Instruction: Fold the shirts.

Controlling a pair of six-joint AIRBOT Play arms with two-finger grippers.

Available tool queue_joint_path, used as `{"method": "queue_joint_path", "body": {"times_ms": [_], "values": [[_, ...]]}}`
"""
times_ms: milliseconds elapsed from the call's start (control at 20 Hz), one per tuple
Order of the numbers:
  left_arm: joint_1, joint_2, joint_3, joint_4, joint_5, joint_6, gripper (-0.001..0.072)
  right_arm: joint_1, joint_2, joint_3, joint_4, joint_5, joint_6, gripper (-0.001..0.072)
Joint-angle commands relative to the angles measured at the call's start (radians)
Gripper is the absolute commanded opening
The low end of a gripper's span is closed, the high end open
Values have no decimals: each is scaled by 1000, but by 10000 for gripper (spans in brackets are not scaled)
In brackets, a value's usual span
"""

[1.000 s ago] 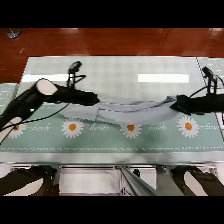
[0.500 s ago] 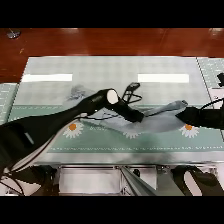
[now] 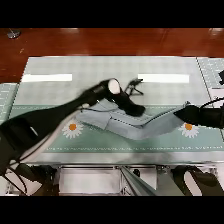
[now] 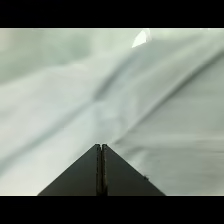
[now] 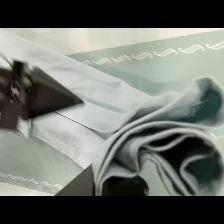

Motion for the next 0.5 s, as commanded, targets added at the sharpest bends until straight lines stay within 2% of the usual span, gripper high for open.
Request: {"method": "queue_joint_path", "body": {"times_ms": [0,100,300,450], "values": [[244,103,11,54,-144,0,23,50,-25,12,75,-53,-18,27],[409,209,0,110,-192,0,23,171,-95,52,75,-109,-3,27],[703,562,-188,115,-162,35,23,468,-384,253,61,-265,23,27],[808,878,-445,115,-109,53,23,621,-667,473,68,-310,24,27]]}}
